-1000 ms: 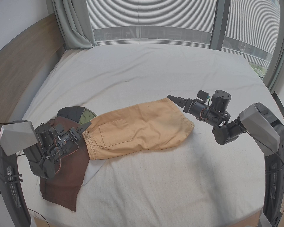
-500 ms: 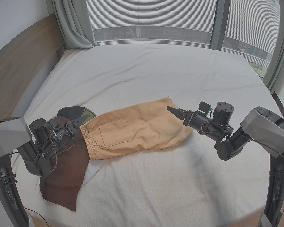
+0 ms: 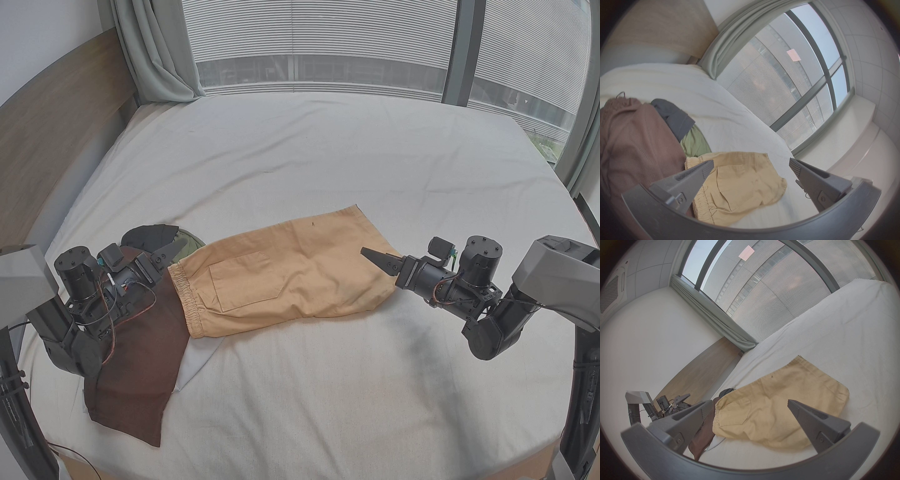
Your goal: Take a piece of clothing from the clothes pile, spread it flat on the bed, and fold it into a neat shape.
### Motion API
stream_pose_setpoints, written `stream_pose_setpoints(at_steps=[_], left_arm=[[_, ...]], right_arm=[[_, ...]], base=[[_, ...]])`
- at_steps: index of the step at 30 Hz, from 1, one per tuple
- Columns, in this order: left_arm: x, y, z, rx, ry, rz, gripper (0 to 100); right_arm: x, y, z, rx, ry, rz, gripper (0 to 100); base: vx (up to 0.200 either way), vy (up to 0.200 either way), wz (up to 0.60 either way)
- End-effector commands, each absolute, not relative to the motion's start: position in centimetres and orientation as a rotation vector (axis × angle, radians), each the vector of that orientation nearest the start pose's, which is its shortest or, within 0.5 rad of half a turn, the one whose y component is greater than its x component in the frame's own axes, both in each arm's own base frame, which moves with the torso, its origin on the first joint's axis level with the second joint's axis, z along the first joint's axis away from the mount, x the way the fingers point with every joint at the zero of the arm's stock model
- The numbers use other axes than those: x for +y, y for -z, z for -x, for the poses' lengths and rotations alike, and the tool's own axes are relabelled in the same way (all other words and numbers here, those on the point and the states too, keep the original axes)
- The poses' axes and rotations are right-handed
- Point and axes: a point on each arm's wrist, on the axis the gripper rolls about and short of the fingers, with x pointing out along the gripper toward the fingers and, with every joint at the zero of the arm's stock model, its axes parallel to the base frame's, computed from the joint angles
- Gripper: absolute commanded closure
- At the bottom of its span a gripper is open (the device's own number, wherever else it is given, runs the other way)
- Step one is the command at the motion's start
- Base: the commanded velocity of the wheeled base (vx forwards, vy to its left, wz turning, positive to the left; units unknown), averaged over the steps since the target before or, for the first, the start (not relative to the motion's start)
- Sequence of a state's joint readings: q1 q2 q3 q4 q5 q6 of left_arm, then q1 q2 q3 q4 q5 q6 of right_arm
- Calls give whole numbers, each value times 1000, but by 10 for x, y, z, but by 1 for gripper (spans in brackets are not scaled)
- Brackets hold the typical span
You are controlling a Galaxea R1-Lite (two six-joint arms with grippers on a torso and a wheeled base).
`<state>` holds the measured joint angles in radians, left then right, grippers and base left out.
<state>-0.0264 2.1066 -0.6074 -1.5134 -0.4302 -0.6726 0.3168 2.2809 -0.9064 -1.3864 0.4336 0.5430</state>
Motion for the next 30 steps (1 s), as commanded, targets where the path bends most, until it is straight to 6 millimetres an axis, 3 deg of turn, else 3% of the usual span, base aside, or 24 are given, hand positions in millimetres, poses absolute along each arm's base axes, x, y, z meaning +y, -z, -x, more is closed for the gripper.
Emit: stream_pose_setpoints(at_steps=[1,8,12,17,23,30], left_arm=[[-20,-102,-332,109,464,603,0],[-21,-89,-330,103,463,380,0],[-15,-83,-330,73,478,163,0],[-8,-75,-330,65,502,34,0],[-8,-73,-330,65,506,16,0],[-8,-69,-332,79,506,24,0]], right_arm=[[134,-63,-378,231,-722,-519,0],[135,-53,-378,288,-708,-522,0],[132,-49,-375,311,-698,-523,0],[132,-43,-372,363,-684,-525,0],[130,-37,-370,393,-673,-527,0],[131,-16,-373,443,-656,-529,0]], base=[[0,0,0],[0,0,0],[0,0,0],[0,0,0],[0,0,0],[0,0,0]])
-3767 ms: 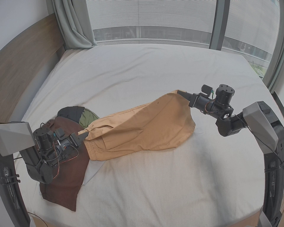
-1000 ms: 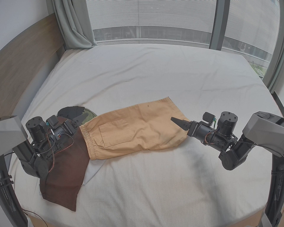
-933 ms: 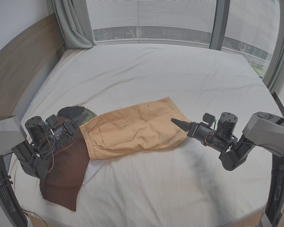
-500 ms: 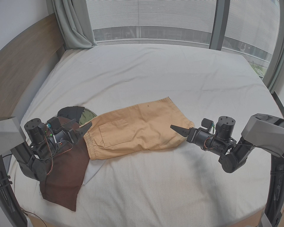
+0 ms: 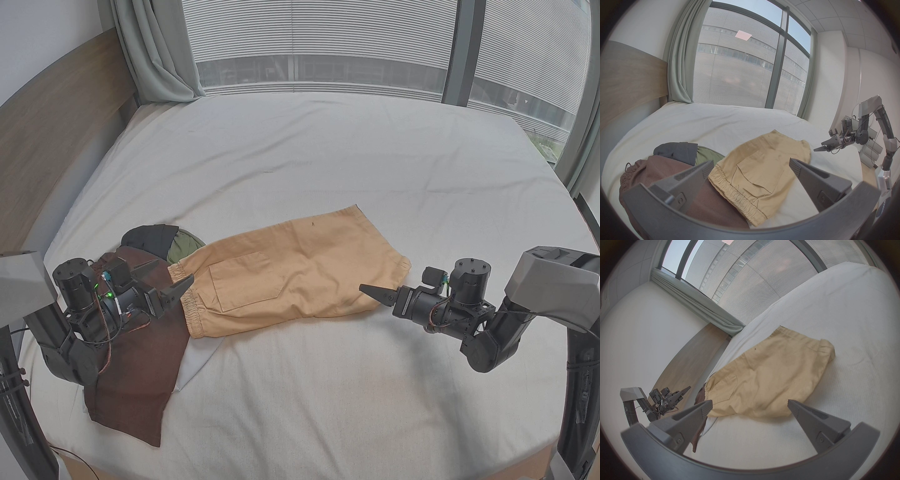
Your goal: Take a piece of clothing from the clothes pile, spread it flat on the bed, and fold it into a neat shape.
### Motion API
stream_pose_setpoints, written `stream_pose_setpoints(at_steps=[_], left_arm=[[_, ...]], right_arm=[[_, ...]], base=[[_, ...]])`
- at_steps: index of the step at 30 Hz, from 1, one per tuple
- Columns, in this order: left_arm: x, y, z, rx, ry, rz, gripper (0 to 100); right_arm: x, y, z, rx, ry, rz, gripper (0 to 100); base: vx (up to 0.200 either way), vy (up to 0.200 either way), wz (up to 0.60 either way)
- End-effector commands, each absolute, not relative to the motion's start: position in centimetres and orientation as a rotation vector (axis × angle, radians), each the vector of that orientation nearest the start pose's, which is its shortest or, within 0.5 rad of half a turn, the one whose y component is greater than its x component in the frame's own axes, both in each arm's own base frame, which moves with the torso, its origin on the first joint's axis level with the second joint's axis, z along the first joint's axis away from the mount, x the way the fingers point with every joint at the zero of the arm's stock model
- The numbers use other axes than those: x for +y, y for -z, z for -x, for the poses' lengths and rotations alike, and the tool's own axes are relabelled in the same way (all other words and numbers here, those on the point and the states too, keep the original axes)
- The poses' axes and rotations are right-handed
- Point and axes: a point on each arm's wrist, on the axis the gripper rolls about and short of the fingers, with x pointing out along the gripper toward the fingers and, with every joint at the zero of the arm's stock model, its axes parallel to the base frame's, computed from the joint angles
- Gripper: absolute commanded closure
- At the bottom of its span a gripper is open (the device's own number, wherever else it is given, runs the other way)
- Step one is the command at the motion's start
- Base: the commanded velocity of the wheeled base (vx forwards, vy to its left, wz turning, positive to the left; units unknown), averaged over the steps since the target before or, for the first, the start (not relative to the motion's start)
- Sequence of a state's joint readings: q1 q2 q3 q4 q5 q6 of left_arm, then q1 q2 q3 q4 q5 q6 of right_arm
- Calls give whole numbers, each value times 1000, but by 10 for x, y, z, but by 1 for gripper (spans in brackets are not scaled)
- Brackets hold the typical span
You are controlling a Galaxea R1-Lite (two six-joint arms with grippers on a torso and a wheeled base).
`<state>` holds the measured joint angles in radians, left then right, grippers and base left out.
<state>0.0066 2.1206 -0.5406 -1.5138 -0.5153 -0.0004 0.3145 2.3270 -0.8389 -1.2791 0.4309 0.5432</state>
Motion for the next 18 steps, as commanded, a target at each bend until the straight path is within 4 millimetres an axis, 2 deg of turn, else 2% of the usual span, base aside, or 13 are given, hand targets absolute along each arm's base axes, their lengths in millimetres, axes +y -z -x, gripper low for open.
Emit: stream_pose_setpoints(at_steps=[1,12,18], left_arm=[[-8,-68,-333,80,504,24,0],[-8,-66,-333,88,504,28,0],[-8,-65,-332,91,504,29,0]], right_arm=[[132,-14,-373,448,-656,-529,0],[131,-1,-373,494,-639,-531,0],[141,14,-376,518,-652,-527,0]], base=[[0,0,0],[0,0,0],[0,0,0]])
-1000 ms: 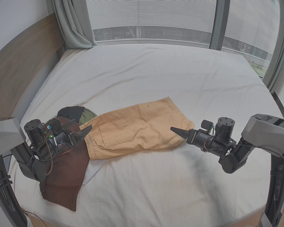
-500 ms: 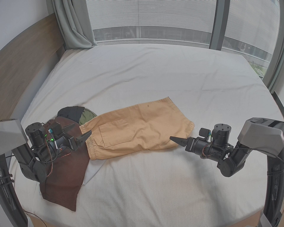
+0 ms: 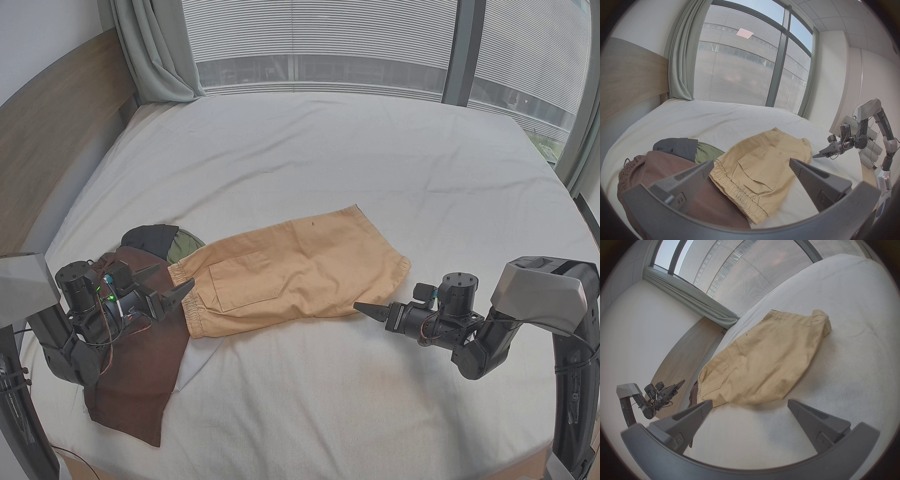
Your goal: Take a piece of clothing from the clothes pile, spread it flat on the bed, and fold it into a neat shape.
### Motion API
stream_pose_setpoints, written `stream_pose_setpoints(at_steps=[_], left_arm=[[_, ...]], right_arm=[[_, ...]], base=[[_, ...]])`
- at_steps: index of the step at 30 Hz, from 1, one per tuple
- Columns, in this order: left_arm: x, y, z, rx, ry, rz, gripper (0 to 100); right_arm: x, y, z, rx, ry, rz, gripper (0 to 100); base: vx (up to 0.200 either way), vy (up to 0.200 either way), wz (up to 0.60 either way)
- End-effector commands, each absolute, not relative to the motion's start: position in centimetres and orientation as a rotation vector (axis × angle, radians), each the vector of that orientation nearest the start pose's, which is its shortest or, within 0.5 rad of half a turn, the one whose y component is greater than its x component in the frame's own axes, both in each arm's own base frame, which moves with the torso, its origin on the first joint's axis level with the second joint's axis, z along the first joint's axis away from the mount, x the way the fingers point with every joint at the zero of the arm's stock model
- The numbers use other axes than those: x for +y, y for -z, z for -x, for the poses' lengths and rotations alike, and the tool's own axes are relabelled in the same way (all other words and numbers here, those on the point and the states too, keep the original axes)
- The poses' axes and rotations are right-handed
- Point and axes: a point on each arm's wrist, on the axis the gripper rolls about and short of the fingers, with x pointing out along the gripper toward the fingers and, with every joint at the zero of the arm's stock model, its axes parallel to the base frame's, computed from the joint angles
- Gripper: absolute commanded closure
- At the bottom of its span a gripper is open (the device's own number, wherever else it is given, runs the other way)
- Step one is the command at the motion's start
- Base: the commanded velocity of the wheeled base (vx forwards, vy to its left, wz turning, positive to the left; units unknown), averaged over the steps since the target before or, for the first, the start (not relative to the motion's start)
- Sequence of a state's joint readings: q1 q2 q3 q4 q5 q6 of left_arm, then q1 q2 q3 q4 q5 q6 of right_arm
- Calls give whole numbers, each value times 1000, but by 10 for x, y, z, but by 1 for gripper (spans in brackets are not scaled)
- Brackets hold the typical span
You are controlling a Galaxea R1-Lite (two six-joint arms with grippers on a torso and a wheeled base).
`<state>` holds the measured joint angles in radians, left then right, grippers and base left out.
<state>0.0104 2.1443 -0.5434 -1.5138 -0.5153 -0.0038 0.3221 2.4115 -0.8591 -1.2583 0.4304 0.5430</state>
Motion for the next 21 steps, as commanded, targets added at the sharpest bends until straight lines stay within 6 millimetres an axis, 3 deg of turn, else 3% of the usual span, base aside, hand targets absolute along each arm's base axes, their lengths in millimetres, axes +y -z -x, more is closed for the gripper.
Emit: stream_pose_setpoints(at_steps=[1,5,12,21], left_arm=[[-8,-65,-332,91,504,30,0],[-8,-65,-332,91,504,30,0],[-8,-63,-333,96,504,31,0],[-8,-63,-333,96,506,31,0]], right_arm=[[141,18,-379,519,-648,-528,0],[146,26,-388,494,-603,-522,0],[176,42,-395,503,-617,-604,0],[191,44,-409,431,-583,-644,0]], base=[[0,0,0],[0,0,0],[0,0,0],[0,0,0]])
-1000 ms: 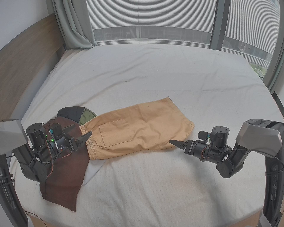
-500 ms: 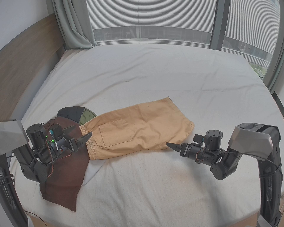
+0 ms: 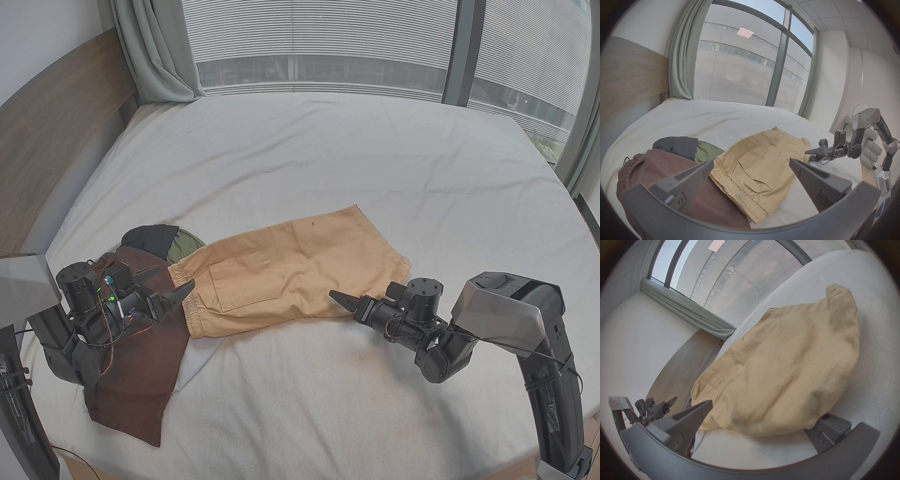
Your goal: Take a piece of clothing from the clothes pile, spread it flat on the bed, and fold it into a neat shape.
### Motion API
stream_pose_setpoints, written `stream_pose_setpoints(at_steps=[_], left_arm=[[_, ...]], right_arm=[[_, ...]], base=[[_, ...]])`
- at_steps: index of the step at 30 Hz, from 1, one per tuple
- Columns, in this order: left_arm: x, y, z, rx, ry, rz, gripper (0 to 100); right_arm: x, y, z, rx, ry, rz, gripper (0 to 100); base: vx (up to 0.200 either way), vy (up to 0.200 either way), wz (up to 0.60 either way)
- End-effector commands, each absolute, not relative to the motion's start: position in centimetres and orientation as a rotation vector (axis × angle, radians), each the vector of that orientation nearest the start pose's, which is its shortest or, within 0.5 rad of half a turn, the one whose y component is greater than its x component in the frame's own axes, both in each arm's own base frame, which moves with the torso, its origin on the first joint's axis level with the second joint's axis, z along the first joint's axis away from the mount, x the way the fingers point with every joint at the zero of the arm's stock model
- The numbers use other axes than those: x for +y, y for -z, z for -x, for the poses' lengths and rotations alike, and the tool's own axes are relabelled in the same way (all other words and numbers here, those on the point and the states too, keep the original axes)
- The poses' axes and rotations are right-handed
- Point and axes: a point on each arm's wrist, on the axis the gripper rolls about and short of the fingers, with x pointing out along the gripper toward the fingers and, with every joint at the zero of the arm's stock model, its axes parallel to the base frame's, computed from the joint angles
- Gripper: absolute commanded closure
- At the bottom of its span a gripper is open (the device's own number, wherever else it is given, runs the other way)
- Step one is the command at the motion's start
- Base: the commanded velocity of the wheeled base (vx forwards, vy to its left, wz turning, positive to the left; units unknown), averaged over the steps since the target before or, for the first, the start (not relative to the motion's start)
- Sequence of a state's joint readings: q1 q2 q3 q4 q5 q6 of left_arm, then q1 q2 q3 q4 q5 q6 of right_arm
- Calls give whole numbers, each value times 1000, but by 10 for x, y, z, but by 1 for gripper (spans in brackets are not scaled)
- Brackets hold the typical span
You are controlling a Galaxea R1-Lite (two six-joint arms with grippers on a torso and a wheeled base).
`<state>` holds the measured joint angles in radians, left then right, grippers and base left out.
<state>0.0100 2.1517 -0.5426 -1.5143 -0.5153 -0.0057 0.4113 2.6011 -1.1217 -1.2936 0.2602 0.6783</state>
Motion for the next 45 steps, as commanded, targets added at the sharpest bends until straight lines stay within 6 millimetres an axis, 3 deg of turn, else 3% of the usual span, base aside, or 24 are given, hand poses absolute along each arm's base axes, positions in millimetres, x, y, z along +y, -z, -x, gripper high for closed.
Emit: stream_pose_setpoints(at_steps=[1,7,16,17,34,42,45], left_arm=[[-8,-63,-333,94,506,31,0],[-9,-63,-333,96,509,33,0],[-11,-63,-332,104,514,50,0],[-11,-63,-332,104,514,55,0],[-22,-59,-334,118,579,81,0],[-22,-61,-336,119,577,110,0],[-21,-57,-337,128,575,108,0]], right_arm=[[196,42,-408,430,-592,-662,0],[206,36,-412,393,-616,-696,0],[205,39,-413,396,-610,-699,0],[204,39,-413,395,-608,-699,100],[201,40,-413,402,-599,-699,100],[195,39,-402,426,-586,-688,100],[189,30,-388,431,-584,-668,100]], base=[[0,0,0],[0,0,0],[0,0,0],[0,0,0],[0,0,0],[0,0,0],[0,0,0]])
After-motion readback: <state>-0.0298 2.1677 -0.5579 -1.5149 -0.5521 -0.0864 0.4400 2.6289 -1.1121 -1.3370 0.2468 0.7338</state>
